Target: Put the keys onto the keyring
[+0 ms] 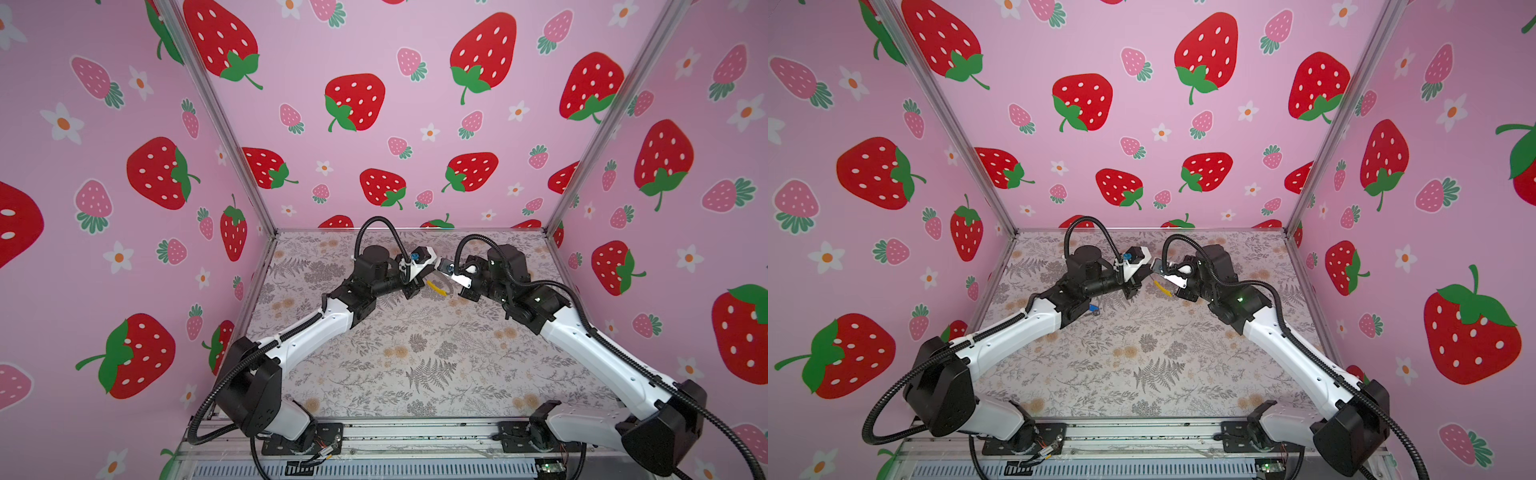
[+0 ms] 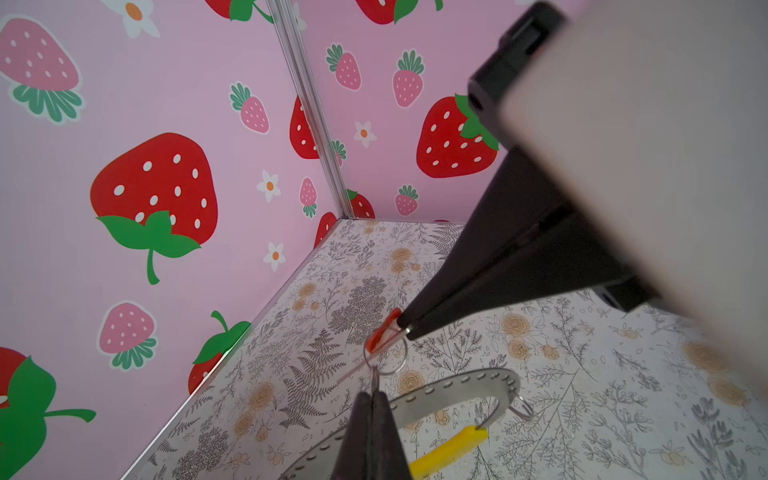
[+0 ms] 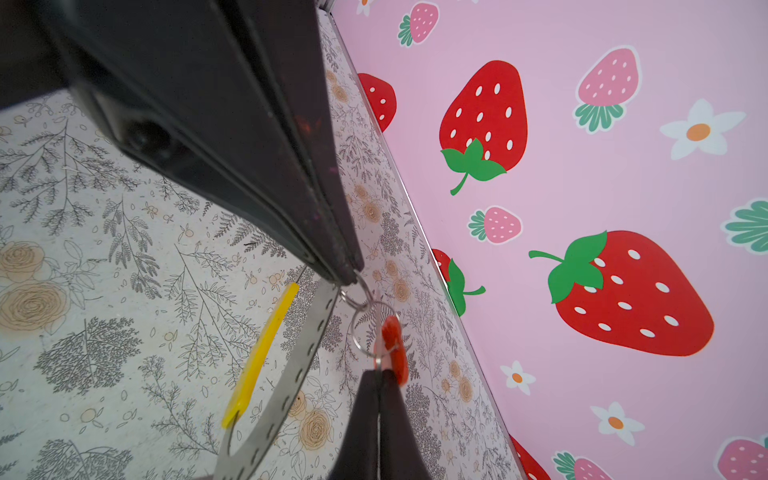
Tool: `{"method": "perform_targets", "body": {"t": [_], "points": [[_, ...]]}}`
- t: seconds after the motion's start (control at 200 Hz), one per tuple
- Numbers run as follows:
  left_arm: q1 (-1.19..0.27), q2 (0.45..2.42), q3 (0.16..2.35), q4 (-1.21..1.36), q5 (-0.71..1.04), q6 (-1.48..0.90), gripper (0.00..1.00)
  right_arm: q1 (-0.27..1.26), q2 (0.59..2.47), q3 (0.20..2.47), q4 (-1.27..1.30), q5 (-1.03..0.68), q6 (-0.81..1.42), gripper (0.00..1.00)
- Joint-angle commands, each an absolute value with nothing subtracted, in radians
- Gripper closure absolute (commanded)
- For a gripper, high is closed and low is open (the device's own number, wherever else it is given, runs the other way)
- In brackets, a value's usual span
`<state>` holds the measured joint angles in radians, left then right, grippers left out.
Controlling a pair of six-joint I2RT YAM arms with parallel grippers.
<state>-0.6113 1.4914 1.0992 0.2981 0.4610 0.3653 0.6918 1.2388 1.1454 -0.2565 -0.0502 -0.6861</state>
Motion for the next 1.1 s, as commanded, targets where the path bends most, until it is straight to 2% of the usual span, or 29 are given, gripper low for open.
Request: {"method": "perform_targets", "body": {"t": [0.0, 0.21, 0.26, 0.29, 0.38, 0.495, 0.835, 1.095], "points": [[-0.602, 1.493, 1.091, 0.336, 0.477, 0.344, 1.0, 0.697, 1.232, 1.14, -0.223, -0.033, -0.699, 1.0], [-0.597, 1.515, 1.093, 0.343, 0.497, 0.318, 1.0, 0.698, 1.232, 1.122, -0.194, -0.038, -0.684, 1.0], [-0.594, 1.523, 1.091, 0.354, 0.499, 0.306, 0.95, 0.699, 1.236, 1.121, -0.191, -0.036, -0.682, 1.0], [-0.593, 1.527, 1.087, 0.365, 0.501, 0.298, 0.87, 0.699, 1.241, 1.121, -0.191, -0.033, -0.685, 1.0], [-0.584, 1.525, 1.06, 0.404, 0.493, 0.272, 0.75, 0.705, 1.253, 1.116, -0.189, -0.009, -0.691, 1.0], [-0.567, 1.501, 1.018, 0.43, 0.479, 0.25, 0.69, 0.719, 1.268, 1.093, -0.168, 0.028, -0.709, 1.0], [-0.487, 1.381, 0.864, 0.457, 0.399, 0.178, 0.68, 0.805, 1.387, 1.041, -0.106, 0.157, -0.722, 1.0], [-0.418, 1.264, 0.765, 0.425, 0.325, 0.153, 0.67, 0.91, 1.476, 1.031, 0.007, 0.108, -0.607, 1.0]]}}
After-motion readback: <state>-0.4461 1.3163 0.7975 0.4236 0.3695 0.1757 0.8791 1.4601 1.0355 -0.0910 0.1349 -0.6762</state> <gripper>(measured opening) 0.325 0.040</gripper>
